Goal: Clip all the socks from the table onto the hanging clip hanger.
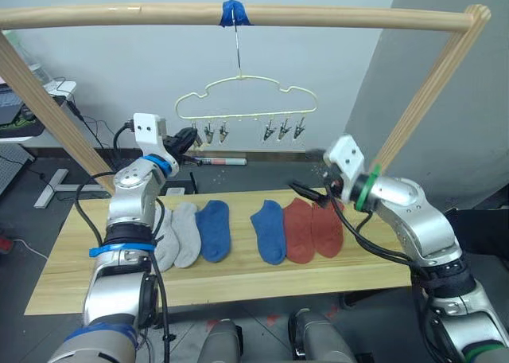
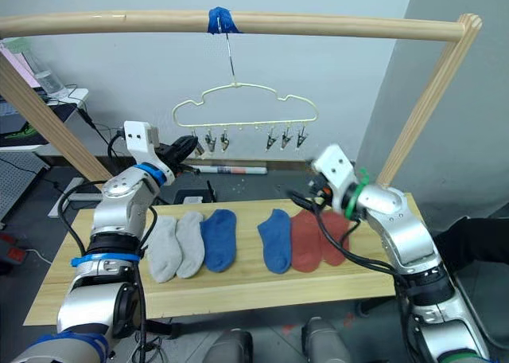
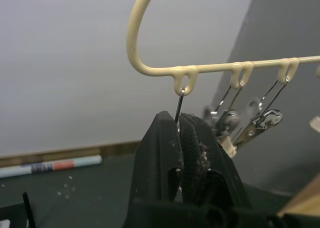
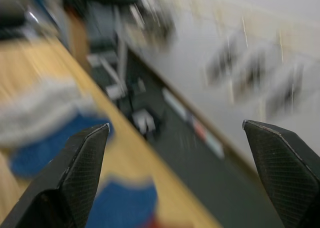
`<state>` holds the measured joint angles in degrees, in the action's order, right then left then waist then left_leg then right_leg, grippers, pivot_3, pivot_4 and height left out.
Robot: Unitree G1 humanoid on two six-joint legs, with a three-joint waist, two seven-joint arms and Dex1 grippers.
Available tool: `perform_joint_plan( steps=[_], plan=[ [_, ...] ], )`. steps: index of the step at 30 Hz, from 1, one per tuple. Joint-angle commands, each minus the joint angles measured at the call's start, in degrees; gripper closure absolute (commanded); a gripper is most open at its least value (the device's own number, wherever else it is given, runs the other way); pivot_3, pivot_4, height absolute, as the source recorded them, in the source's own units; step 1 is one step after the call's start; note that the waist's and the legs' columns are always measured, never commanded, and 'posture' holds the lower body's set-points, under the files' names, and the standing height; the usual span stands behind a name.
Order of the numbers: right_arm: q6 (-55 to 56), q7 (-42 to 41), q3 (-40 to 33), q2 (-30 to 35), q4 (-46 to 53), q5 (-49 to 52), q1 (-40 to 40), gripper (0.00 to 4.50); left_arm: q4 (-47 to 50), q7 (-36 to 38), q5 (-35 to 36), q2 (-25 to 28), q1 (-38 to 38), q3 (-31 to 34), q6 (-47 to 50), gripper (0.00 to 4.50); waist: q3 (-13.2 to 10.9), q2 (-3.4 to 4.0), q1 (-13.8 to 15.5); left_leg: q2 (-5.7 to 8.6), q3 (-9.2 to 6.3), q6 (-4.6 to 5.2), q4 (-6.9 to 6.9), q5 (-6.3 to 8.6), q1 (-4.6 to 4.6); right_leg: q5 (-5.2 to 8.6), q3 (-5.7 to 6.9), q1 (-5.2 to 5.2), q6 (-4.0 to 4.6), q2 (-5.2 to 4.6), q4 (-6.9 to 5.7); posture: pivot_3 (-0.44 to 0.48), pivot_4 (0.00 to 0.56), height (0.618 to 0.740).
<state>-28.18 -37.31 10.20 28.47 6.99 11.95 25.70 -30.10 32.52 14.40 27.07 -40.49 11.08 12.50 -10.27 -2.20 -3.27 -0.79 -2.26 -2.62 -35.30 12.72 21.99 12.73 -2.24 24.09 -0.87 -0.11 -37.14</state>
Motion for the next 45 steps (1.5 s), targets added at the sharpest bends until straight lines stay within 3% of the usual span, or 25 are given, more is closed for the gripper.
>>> perform_joint_plan(
  steps=[1, 5, 11, 17, 29, 32, 42, 43, 45],
  plan=[
    [4.1, 1.3, -1.6, 0.7, -8.7, -3.4, 1.8, 0.00, 10.1, 4.8, 5.6, 3.6, 1.6, -0.6, 17.3, 4.50, -0.4, 0.07, -0.5, 0.00, 0.03, 0.00, -0.02, 0.00, 0.00, 0.00, -0.04, 0.02, 0.00, 0.01, -0.03, -0.049, 0.216, 0.740],
    [3.1, 0.6, -2.2, 0.6, -19.9, -4.3, 4.9, 0.00, 16.9, 8.3, 16.1, 7.2, 1.5, 3.1, 36.8, 4.50, -1.6, 0.09, -1.4, -0.04, 0.02, 0.00, -0.08, 0.00, -0.06, 0.00, -0.04, 0.02, 0.00, 0.04, -0.16, -0.034, 0.236, 0.740],
    [1.0, -0.2, -3.0, -0.5, -33.2, -4.4, 9.1, 0.00, 18.2, 9.6, 27.4, 8.9, -0.6, 7.6, 56.3, 4.50, -2.8, 0.02, -1.5, -0.03, -0.02, 0.00, -0.17, 0.00, -0.01, 0.01, -0.02, 0.03, 0.00, 0.06, -0.20, -0.027, 0.248, 0.740],
    [-0.8, -0.8, -4.1, -1.7, -44.0, -4.6, 13.5, 0.00, 18.7, 7.5, 32.2, 7.6, -1.5, 11.1, 62.9, 4.50, -3.4, 0.01, -1.5, -0.02, -0.02, 0.01, -0.39, 0.01, 0.13, 0.01, -0.03, 0.05, -0.01, 0.02, -0.18, -0.029, 0.253, 0.740],
    [13.2, 2.9, -3.8, -7.9, -67.0, -10.7, 21.7, 0.00, 21.2, 3.9, 34.7, 6.2, 0.4, 12.6, 64.7, 4.50, -4.0, -0.01, -1.5, -0.02, -0.01, -0.07, -0.44, 0.06, 0.16, -0.01, -0.06, 0.06, -0.04, -0.01, -0.18, -0.022, 0.248, 0.740],
    [14.7, 2.5, -4.0, -9.1, -68.9, -11.5, 22.4, 0.59, 21.7, 3.5, 35.0, 6.4, 0.9, 12.4, 64.4, 4.50, -4.0, -0.01, -1.5, -0.02, -0.01, -0.11, -0.45, 0.08, 0.17, -0.02, -0.06, 0.06, -0.04, -0.03, -0.17, -0.022, 0.248, 0.740],
    [17.1, 3.6, -5.5, -9.7, -70.4, -12.1, 22.7, 4.20, 22.7, 2.5, 35.5, 6.1, 1.9, 12.5, 63.2, 4.50, -4.0, 0.00, -1.5, -0.01, -0.01, -0.14, -0.46, 0.10, 0.17, -0.01, -0.06, 0.06, -0.04, -0.04, -0.16, -0.015, 0.247, 0.740],
    [17.3, 3.7, -6.0, -9.5, -70.1, -11.9, 22.7, 4.48, 22.7, 2.5, 35.5, 6.0, 2.0, 12.4, 63.1, 4.50, -4.0, 0.00, -1.5, -0.01, -0.01, -0.14, -0.46, 0.10, 0.17, -0.01, -0.07, 0.06, -0.04, -0.04, -0.16, -0.013, 0.249, 0.740],
    [17.3, 2.4, -6.9, -8.9, -68.0, -10.9, 22.2, 4.48, 22.8, 2.4, 35.7, 5.9, 2.1, 12.3, 63.1, 4.50, -4.0, 0.00, -1.5, -0.01, -0.01, -0.14, -0.46, 0.10, 0.17, -0.01, -0.06, 0.06, -0.04, -0.04, -0.16, -0.014, 0.248, 0.740]
  ],
)
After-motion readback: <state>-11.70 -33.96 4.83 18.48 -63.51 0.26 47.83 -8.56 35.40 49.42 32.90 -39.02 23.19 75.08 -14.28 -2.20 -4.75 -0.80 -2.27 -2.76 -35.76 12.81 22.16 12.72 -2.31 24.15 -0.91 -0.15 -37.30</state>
